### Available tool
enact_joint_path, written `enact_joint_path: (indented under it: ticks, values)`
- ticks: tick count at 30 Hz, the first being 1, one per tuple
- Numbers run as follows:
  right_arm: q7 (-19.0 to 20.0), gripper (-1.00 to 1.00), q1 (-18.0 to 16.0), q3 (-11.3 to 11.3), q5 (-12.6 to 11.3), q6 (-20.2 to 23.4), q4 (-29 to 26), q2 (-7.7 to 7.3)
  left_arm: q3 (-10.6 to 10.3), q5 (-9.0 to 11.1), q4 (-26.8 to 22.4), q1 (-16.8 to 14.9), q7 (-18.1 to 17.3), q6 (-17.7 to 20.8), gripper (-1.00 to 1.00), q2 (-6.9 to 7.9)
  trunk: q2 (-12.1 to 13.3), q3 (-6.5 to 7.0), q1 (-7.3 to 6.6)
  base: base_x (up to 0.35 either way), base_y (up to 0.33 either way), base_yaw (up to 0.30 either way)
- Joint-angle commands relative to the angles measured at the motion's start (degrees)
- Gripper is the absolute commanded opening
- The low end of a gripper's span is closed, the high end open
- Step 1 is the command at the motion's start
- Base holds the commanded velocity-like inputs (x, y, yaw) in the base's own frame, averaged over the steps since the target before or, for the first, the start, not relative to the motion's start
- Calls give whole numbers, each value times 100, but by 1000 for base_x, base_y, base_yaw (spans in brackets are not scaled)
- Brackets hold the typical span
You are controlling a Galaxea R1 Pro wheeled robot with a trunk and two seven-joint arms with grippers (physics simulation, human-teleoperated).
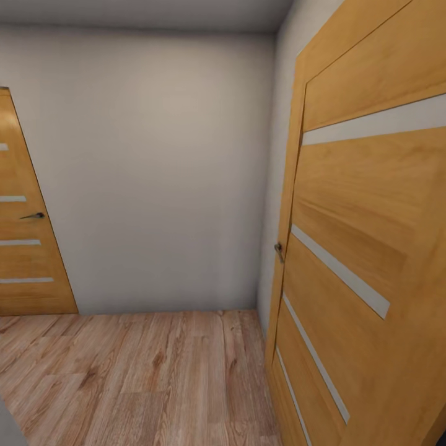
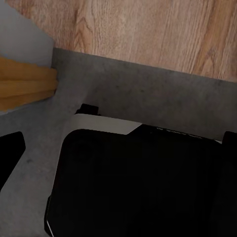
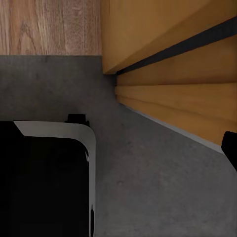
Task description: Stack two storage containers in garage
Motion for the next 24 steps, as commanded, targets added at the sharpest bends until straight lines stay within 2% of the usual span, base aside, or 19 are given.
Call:
enact_joint_path:
  ticks: [1,20,24]
  values:
    - [-4,100,-5,49,-58,-32,18,2,30,20,0,-1,13,1,100,-2,-4,-2,2,0,0,0]
    - [-4,100,-5,50,-55,-32,18,19,26,11,0,-1,13,1,100,-2,-4,-2,2,0,0,1]
    - [-4,100,-5,49,-55,-32,18,10,27,11,0,-1,13,1,100,-2,-4,-2,2,0,0,176]
